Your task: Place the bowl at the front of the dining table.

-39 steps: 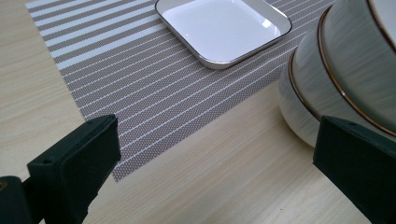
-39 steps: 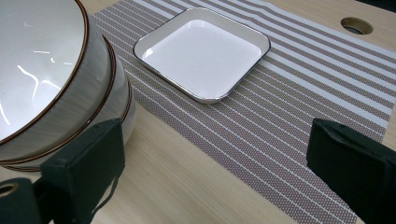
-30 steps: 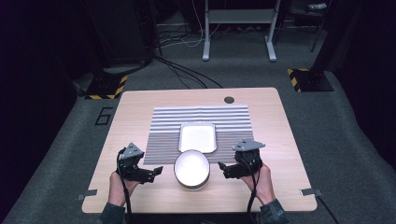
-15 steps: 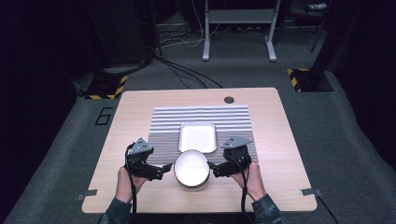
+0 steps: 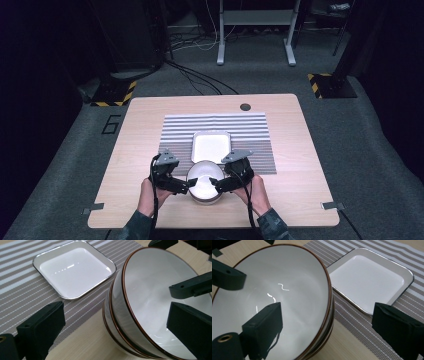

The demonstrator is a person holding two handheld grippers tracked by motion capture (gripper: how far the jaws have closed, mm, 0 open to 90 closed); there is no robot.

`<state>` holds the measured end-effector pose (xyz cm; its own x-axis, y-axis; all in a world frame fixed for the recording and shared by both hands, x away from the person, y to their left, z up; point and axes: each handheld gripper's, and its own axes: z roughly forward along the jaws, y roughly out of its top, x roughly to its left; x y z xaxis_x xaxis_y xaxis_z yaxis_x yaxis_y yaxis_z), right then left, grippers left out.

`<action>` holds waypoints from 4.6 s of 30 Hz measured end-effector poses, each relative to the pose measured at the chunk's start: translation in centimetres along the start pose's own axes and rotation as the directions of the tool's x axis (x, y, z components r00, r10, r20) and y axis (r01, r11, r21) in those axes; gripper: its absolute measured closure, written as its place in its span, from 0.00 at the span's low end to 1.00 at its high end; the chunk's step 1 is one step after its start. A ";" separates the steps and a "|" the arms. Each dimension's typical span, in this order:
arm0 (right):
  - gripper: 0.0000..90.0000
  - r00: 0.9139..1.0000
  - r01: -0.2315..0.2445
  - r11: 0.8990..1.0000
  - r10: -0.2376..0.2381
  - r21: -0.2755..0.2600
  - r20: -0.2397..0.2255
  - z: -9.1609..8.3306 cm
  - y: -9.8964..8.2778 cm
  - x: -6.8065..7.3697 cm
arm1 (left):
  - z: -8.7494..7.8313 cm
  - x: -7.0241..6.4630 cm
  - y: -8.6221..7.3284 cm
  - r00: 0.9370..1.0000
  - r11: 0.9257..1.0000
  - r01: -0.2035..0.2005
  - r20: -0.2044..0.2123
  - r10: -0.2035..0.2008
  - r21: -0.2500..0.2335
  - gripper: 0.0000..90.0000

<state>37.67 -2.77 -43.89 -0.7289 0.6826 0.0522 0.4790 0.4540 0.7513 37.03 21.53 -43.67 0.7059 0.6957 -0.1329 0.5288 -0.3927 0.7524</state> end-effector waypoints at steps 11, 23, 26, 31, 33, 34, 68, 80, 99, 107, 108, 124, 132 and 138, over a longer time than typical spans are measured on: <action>0.42 0.999 -0.043 0.997 0.044 0.066 -0.017 1.8 -1.1 0.5 | 2.2 -0.5 -1.3 0.999 1.000 0.017 0.035 -0.018 0.023 0.18; 0.64 0.999 -0.035 0.998 0.034 0.060 0.031 1.5 -0.8 1.0 | 2.5 -1.7 -1.5 0.997 0.999 -0.002 -0.071 0.005 0.049 0.49; 0.66 0.999 -0.031 0.998 0.029 0.054 0.043 1.4 -0.8 1.0 | 2.3 -2.0 -1.3 0.995 0.999 -0.012 -0.097 0.017 0.043 0.56; 0.70 0.998 -0.017 0.999 0.014 0.044 0.067 1.2 -0.6 1.2 | 2.1 -2.0 -1.2 0.994 0.999 -0.016 -0.109 0.020 0.033 0.61; 0.71 0.997 -0.015 0.999 0.012 0.043 0.072 1.2 -0.6 1.2 | 2.0 -2.1 -1.1 0.992 1.000 -0.021 -0.124 0.023 0.021 0.64; 0.72 0.997 -0.011 0.999 0.008 0.042 0.081 1.1 -0.5 1.3 | 1.8 -2.1 -0.9 0.990 0.999 -0.038 -0.134 0.041 0.027 0.65; 0.90 0.960 0.188 0.979 -0.164 -0.084 0.228 -0.4 0.6 3.0 | 1.0 -2.6 -0.3 0.982 0.996 -0.086 -0.171 0.086 0.004 0.75; 0.91 0.949 0.230 0.962 -0.188 -0.149 0.252 -1.1 1.0 3.5 | -0.2 -3.0 0.5 0.975 0.991 -0.123 -0.191 0.112 -0.046 0.83; 0.90 0.937 0.269 0.940 -0.205 -0.209 0.285 -2.4 2.5 3.7 | -1.6 -3.2 2.0 0.965 0.982 -0.159 -0.228 0.132 -0.104 0.85; 0.90 0.935 0.273 0.938 -0.206 -0.213 0.290 -2.8 2.9 3.6 | -1.8 -3.2 2.4 0.963 0.979 -0.169 -0.232 0.139 -0.117 0.85; 0.90 0.934 0.275 0.937 -0.207 -0.214 0.292 -2.9 3.0 3.6 | -1.9 -3.2 2.5 0.962 0.978 -0.173 -0.234 0.142 -0.116 0.85; 0.90 0.933 0.280 0.932 -0.208 -0.231 0.294 -3.3 3.5 3.3 | -2.3 -3.3 3.3 0.957 0.975 -0.186 -0.247 0.151 -0.124 0.85; 0.90 0.930 0.287 0.931 -0.214 -0.226 0.299 -3.4 4.3 3.2 | -2.4 -2.8 3.6 0.960 0.973 -0.181 -0.241 0.143 -0.140 0.85; 0.90 0.930 0.285 0.931 -0.211 -0.228 0.299 -3.3 4.6 3.0 | -2.5 -2.5 4.0 0.960 0.973 -0.182 -0.240 0.144 -0.143 0.85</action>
<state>36.03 -0.50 -38.04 -0.6331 0.7105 -0.3071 0.1268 0.4866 0.8644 36.21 19.75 -38.70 0.6408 0.7556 0.1357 0.3189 -0.4228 0.8483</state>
